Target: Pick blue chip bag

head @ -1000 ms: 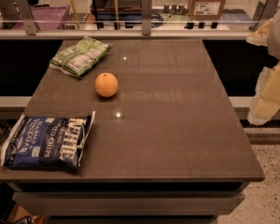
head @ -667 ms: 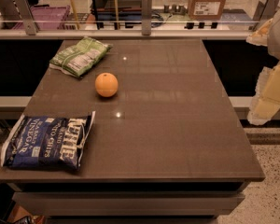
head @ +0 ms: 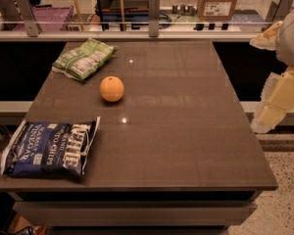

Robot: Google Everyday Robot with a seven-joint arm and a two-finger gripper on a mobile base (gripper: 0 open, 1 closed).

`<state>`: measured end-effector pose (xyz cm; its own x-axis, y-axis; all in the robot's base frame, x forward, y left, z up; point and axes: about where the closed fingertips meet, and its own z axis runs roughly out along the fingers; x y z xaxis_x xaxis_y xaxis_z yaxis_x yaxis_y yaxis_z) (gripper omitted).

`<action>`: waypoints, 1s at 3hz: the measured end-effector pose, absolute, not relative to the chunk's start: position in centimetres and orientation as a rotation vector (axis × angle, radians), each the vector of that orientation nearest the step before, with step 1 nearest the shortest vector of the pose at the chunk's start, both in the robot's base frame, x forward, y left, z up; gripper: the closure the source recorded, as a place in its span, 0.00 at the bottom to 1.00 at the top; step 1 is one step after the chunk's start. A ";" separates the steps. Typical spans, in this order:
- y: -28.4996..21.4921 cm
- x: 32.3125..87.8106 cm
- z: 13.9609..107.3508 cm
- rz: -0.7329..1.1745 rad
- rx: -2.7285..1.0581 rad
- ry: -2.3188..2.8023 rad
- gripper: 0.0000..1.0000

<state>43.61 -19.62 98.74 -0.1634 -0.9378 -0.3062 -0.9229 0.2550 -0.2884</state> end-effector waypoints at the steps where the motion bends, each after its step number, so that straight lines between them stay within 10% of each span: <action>1: -17.7 43.5 97.4 0.102 -1.657 1.971 0.00; 3: -11.9 42.8 95.7 0.408 -1.566 1.739 0.00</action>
Offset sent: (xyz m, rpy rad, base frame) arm -0.0087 0.0792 -0.0334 0.5889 -0.0726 0.2124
